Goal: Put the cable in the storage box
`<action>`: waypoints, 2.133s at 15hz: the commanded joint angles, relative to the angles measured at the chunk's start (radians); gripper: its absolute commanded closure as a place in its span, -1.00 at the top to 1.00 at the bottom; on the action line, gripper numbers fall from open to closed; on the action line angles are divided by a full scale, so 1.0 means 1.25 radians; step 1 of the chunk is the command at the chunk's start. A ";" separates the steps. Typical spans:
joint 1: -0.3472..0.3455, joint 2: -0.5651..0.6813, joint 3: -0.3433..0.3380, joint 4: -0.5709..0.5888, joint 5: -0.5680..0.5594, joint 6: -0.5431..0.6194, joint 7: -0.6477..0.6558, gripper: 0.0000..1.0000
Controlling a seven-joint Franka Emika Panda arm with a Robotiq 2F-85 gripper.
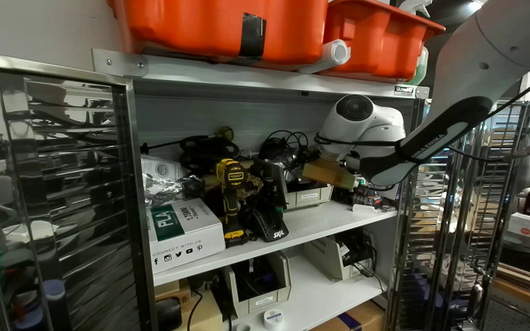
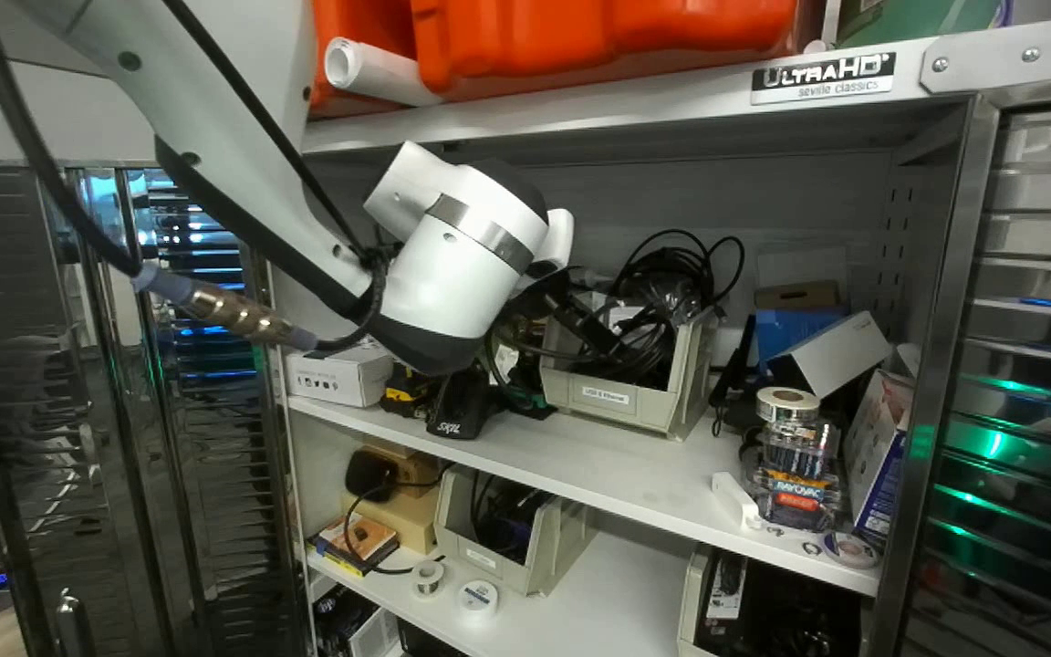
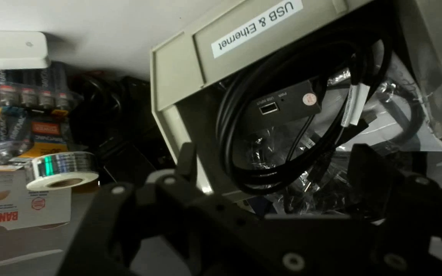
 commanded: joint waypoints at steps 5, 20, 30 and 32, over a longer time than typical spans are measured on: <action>-0.087 -0.258 0.090 -0.343 0.120 -0.010 -0.314 1.00; -0.003 -0.590 0.040 -0.562 0.919 -0.521 -1.160 1.00; -0.145 -0.609 0.139 -0.259 1.050 -1.070 -1.375 1.00; -0.162 -0.607 0.152 -0.280 1.043 -1.048 -1.368 1.00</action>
